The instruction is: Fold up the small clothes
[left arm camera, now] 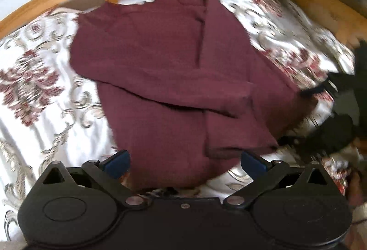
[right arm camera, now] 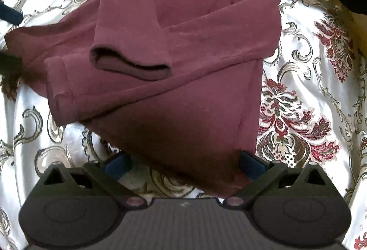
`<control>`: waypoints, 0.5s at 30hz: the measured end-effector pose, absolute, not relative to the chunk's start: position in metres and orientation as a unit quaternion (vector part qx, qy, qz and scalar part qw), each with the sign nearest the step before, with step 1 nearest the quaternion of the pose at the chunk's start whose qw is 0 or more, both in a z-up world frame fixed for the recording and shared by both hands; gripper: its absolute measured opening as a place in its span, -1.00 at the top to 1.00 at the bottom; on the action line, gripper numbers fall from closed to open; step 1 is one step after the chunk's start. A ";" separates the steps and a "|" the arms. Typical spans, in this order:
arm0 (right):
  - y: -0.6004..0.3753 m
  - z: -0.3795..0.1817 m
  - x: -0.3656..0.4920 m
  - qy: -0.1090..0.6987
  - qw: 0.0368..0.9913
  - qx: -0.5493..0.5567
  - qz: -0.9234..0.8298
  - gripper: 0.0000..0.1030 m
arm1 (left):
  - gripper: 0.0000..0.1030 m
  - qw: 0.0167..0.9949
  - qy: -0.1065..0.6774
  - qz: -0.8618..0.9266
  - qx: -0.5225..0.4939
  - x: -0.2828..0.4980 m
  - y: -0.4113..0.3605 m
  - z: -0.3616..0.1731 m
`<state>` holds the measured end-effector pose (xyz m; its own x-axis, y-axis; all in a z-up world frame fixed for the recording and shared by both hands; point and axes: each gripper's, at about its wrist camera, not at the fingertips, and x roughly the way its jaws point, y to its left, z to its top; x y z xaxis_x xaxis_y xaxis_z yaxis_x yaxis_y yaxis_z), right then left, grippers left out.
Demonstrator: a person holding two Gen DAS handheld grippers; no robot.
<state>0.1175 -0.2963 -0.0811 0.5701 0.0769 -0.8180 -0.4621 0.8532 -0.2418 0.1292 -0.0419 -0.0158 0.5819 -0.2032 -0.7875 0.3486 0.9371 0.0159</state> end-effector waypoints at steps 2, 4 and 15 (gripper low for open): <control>-0.297 -0.079 0.117 0.431 0.861 -0.213 0.164 -0.82 | -0.99 0.877 0.433 -0.176 0.109 0.127 -0.051 -0.019; -0.297 -0.076 0.115 0.422 0.866 -0.211 0.167 -0.71 | -0.99 0.870 0.435 -0.188 0.139 0.124 -0.061 -0.022; -0.302 -0.050 0.109 0.362 0.902 -0.147 0.186 0.77 | -0.98 0.845 0.469 -0.152 0.208 0.128 -0.076 -0.041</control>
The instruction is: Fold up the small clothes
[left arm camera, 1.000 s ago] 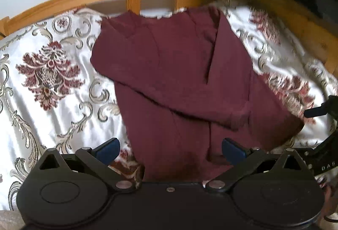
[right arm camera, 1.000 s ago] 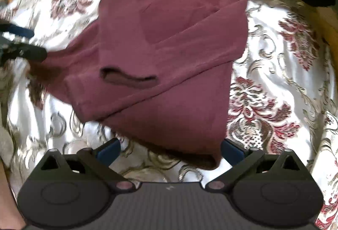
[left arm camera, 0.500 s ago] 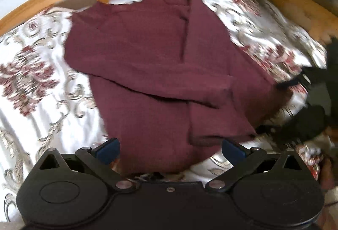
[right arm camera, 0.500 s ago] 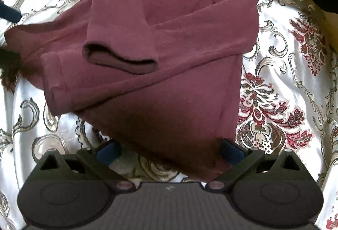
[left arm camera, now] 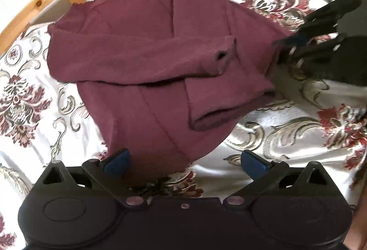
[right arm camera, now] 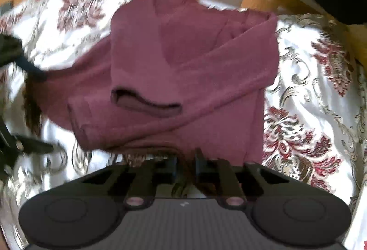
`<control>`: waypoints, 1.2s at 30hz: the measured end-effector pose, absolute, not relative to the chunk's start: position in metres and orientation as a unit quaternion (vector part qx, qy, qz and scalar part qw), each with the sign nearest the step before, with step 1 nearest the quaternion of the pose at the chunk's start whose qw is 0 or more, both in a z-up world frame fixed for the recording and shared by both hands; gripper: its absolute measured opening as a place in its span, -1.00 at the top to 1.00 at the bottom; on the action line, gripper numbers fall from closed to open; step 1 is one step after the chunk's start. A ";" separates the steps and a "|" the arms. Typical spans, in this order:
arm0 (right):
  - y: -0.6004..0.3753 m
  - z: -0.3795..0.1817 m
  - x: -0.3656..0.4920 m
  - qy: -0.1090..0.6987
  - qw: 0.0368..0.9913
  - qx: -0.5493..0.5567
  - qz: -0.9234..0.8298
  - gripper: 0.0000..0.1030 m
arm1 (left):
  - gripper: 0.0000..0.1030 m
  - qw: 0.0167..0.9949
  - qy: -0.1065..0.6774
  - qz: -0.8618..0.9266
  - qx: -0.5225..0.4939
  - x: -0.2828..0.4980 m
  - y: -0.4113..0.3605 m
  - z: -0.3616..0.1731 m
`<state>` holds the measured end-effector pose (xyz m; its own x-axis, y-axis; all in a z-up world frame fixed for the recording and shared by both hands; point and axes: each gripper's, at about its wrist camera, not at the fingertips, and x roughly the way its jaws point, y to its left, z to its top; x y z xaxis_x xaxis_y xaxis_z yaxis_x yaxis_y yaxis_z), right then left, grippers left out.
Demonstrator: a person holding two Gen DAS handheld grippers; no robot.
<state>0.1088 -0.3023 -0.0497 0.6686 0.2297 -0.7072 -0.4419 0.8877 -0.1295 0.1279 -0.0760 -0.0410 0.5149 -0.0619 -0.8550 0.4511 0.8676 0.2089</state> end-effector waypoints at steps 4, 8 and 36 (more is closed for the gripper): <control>-0.319 -0.034 0.110 0.339 0.919 -0.084 0.183 0.81 | -0.92 0.845 0.478 -0.126 0.205 0.135 -0.072 -0.044; -0.324 -0.030 0.111 0.334 0.922 -0.073 0.184 0.81 | -0.75 0.844 0.488 -0.097 0.199 0.143 -0.067 -0.049; -0.324 -0.050 0.114 0.377 0.908 -0.165 0.083 0.85 | 0.90 0.910 0.409 -0.035 0.067 0.141 -0.020 -0.018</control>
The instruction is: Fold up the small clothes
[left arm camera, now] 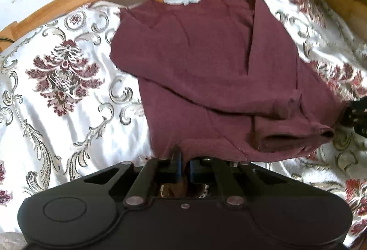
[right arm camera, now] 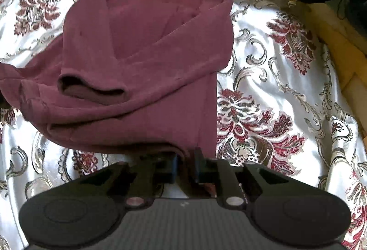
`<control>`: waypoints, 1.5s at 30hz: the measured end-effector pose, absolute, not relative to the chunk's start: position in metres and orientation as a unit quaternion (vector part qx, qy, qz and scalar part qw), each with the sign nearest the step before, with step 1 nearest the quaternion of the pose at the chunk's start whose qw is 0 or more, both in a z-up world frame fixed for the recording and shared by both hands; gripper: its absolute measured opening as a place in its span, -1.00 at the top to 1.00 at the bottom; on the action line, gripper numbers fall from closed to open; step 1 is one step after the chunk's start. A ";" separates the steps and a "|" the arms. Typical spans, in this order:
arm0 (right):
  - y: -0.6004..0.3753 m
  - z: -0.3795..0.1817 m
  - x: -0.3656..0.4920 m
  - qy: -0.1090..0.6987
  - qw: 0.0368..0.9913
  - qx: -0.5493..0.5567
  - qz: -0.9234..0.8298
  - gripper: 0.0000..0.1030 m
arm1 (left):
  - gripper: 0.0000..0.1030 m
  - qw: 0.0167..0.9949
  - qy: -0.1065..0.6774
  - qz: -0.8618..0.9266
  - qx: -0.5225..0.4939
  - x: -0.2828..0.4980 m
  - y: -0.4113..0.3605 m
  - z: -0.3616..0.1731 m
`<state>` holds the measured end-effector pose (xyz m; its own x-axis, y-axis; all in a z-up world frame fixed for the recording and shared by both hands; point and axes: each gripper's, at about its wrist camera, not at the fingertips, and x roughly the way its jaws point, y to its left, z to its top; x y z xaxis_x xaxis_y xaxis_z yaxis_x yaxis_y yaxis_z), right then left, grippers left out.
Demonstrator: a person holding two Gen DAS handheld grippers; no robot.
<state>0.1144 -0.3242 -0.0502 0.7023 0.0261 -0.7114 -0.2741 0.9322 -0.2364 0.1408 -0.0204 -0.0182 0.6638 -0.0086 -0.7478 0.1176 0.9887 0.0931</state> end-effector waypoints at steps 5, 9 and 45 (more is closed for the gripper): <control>-0.326 -0.017 0.083 0.304 0.934 -0.167 0.087 0.87 | 0.92 0.942 0.329 -0.042 0.039 0.114 -0.013 0.009; -0.331 0.012 0.049 0.237 0.955 -0.158 0.085 0.88 | 0.92 0.962 0.269 -0.036 0.007 0.085 0.001 0.033; -0.292 0.046 0.077 0.125 0.956 -0.253 0.078 0.87 | 0.92 0.971 0.215 -0.049 0.096 0.126 0.017 0.082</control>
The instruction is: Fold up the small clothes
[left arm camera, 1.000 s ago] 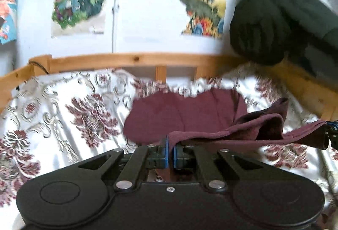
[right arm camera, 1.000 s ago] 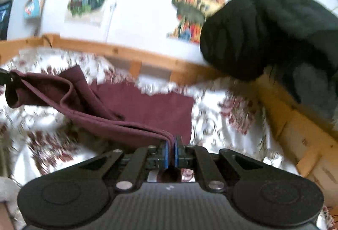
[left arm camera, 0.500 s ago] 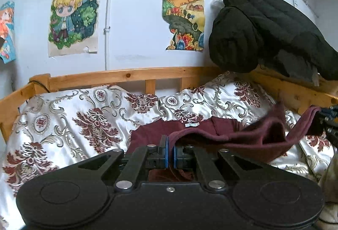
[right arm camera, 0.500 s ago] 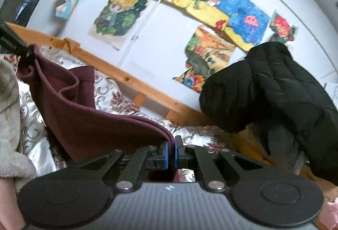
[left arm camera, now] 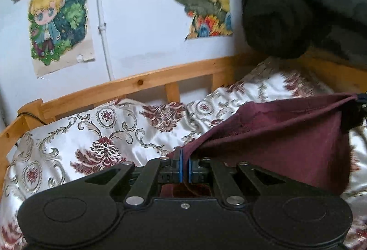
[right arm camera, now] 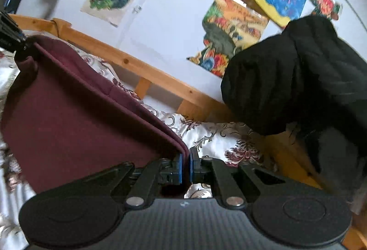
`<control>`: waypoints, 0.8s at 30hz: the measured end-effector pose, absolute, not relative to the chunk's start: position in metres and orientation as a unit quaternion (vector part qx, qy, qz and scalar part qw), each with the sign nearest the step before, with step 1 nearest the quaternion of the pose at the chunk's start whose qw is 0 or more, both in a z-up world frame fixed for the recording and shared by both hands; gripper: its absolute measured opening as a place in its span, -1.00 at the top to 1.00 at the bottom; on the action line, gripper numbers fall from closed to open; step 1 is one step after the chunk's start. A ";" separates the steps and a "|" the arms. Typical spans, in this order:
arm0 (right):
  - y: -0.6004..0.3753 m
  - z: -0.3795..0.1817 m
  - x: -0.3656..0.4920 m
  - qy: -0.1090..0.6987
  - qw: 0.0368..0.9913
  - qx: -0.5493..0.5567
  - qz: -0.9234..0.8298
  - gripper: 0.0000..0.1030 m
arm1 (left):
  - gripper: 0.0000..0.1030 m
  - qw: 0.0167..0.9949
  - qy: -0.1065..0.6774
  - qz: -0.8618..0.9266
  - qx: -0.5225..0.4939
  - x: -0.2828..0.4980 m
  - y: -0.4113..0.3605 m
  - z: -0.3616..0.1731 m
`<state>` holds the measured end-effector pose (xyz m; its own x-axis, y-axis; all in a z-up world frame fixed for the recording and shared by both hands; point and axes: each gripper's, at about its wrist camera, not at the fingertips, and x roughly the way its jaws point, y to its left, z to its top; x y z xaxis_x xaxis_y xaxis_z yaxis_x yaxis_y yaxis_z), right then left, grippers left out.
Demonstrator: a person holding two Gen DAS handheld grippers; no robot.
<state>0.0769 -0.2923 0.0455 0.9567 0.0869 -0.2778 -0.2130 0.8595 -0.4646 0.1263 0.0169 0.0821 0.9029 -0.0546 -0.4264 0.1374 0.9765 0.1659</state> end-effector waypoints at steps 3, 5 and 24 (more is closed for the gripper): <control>-0.283 0.033 0.114 0.134 0.949 -0.274 0.074 0.87 | 0.92 0.968 0.232 -0.037 0.088 0.169 0.013 0.066; -0.281 0.021 0.134 0.146 0.947 -0.276 0.070 0.87 | 0.92 0.965 0.246 -0.029 0.080 0.195 0.012 0.051; -0.287 -0.060 0.204 0.237 0.936 -0.256 0.055 -0.18 | 0.47 0.923 0.382 0.001 -0.037 0.276 0.034 -0.025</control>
<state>0.2036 -0.2875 -0.0604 0.8814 -0.0191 -0.4719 -0.2237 0.8631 -0.4528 0.2762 0.0342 -0.0253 0.7085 -0.0264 -0.7052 -0.0309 0.9972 -0.0683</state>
